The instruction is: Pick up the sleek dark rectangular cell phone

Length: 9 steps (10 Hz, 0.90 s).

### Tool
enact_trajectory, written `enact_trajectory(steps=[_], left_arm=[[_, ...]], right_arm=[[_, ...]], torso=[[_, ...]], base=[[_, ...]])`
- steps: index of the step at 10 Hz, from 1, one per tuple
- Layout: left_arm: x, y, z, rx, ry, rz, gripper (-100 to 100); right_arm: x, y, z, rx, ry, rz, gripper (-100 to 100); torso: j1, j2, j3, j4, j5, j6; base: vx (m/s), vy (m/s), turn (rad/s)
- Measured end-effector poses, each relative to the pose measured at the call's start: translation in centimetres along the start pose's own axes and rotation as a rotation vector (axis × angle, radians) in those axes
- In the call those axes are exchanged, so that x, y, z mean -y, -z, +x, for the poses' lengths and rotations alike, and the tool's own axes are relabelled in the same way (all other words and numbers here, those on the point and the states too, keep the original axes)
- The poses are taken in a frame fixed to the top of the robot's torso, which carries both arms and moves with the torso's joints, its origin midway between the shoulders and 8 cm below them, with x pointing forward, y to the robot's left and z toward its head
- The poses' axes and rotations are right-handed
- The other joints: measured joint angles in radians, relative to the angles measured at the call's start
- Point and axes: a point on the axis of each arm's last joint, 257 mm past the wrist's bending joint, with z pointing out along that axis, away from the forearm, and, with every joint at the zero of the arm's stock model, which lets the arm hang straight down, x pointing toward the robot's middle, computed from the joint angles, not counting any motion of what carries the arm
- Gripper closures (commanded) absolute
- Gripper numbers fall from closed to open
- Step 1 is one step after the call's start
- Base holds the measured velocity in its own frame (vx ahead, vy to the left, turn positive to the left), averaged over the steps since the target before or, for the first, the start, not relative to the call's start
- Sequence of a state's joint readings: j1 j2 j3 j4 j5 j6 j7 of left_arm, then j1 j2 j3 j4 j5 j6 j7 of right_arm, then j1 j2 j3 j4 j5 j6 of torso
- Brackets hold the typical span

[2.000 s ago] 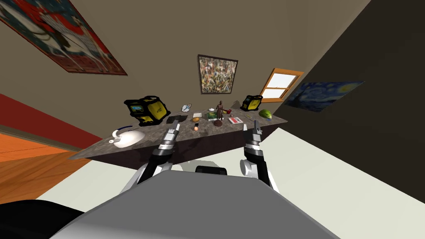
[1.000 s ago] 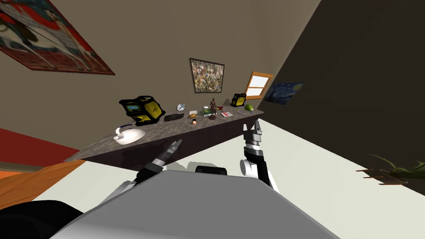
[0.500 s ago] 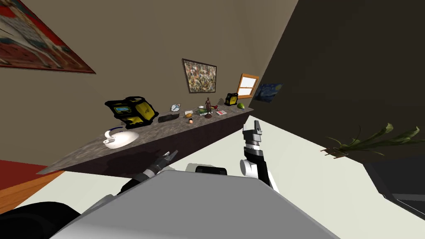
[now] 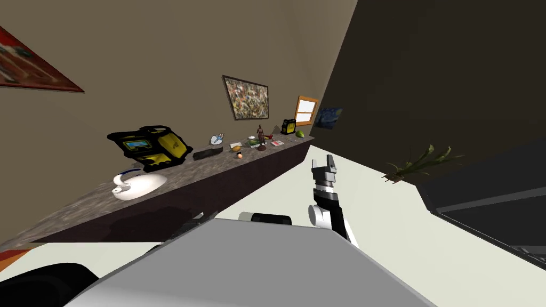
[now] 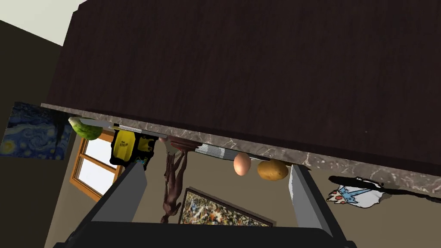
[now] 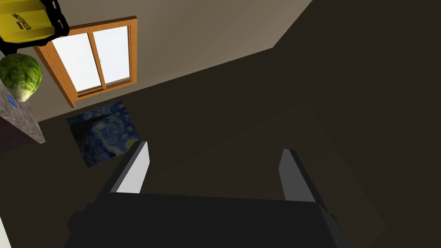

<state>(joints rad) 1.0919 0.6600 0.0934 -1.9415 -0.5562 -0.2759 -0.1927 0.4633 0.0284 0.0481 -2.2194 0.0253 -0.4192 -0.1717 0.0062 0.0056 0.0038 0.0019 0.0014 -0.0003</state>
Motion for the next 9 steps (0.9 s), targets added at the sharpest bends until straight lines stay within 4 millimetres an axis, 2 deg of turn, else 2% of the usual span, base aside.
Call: enact_trajectory(steps=[1,2,5,9], left_arm=[[-1.9,1.1,1.7,-0.058,-0.044,-0.036,-100],[-2.8,1.8,2.6,-0.094,-0.075,-0.057,-100],[-7.3,5.9,6.5,-0.241,-0.201,-0.132,-100],[-11.7,10.5,9.5,-0.419,-0.367,-0.193,-100]], right_arm=[[0.0,0.0,0.0,0.0,0.0,0.0,0],[0.0,0.0,0.0,0.0,0.0,0.0,0],[0.0,0.0,0.0,0.0,0.0,0.0,0],[0.0,0.0,0.0,0.0,0.0,0.0,0]], torso=[[-0.001,0.0,0.0,0.0,0.0,0.001],[-0.001,-0.002,-0.001,0.0,0.0,0.0],[0.0,-0.004,-0.002,-0.001,0.0,0.001],[0.001,-0.007,-0.004,-0.001,0.0,0.001]], base=[[-0.07,0.001,-0.166],[-0.069,-0.011,-0.329],[-0.049,0.005,-0.26],[-0.02,0.012,-0.299]])
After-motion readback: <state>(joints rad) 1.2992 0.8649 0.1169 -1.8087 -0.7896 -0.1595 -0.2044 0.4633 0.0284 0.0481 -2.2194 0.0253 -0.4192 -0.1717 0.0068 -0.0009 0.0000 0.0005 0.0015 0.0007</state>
